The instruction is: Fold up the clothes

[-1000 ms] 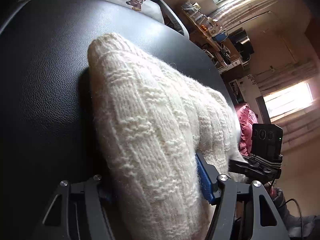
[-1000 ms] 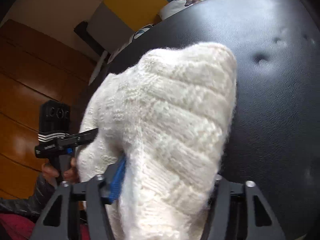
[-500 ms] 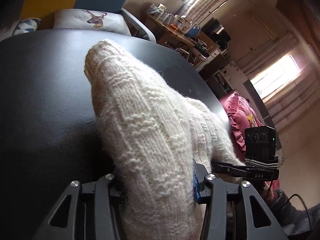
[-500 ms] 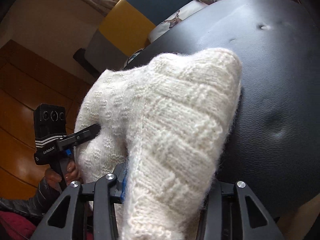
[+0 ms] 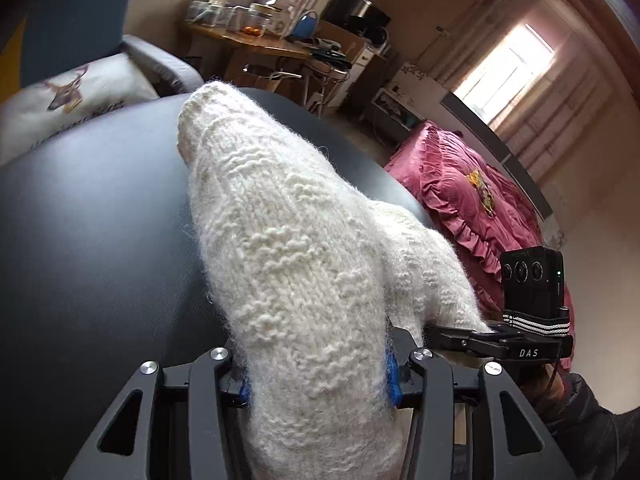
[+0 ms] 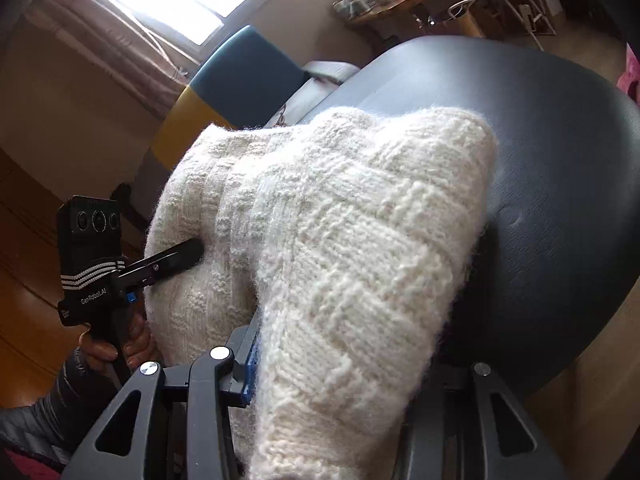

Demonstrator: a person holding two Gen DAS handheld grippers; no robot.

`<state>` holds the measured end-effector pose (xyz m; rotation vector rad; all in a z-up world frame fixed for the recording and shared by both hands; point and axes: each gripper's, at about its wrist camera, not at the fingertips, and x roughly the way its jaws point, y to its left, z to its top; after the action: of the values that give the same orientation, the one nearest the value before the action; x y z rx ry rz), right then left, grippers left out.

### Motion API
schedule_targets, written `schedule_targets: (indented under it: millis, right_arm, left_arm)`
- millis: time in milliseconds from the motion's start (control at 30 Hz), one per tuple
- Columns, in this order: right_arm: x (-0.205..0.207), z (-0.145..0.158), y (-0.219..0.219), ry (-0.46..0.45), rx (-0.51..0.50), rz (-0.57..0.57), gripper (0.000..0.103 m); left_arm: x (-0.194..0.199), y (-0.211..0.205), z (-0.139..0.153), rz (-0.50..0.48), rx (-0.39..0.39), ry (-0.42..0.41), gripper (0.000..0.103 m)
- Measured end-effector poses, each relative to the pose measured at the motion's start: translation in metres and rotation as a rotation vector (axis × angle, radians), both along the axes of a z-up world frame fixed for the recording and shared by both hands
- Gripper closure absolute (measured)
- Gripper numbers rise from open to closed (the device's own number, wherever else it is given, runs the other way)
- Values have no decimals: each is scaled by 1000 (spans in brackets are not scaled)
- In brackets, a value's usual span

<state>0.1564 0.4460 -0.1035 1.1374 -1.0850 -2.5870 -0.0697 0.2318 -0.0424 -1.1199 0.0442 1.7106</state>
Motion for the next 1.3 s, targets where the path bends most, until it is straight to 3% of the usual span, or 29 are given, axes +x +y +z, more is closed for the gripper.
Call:
schedule_targets:
  millis: [200, 333, 433, 533, 700, 867, 1000, 1067, 1167, 1300]
  right_arm:
    - [3, -2, 46, -5, 24, -111, 60]
    - [6, 14, 97, 2, 56, -175, 63]
    - [-21, 23, 113, 3, 74, -220, 63]
    - [-32, 11, 130, -51, 90, -245, 63]
    - [-36, -3, 132, -37, 64, -270, 58]
    - [-39, -13, 135, -4, -12, -299, 53]
    - [-32, -6, 137, 3, -38, -312, 50]
    - [-24, 6, 137, 20, -7, -331, 50]
    - [-7, 33, 128, 51, 118, -365, 50]
    - [5, 79, 93, 159, 325, -295, 50]
  left_arm:
    - [-20, 87, 7, -99, -57, 56, 55]
    - [-32, 137, 11, -148, -104, 107, 54]
    - [-37, 169, 13, -171, -141, 169, 54]
    - [-42, 197, 11, -184, -168, 226, 52]
    - [-55, 206, -14, -152, -214, 204, 47]
    - [-69, 194, -28, -104, -187, 121, 35]
    - [-77, 180, -29, -47, -165, 57, 32]
    - [-79, 171, -23, -19, -163, 60, 32]
    - [-79, 154, -5, 42, -138, 126, 33]
    - [-64, 138, 12, 38, -81, 178, 33]
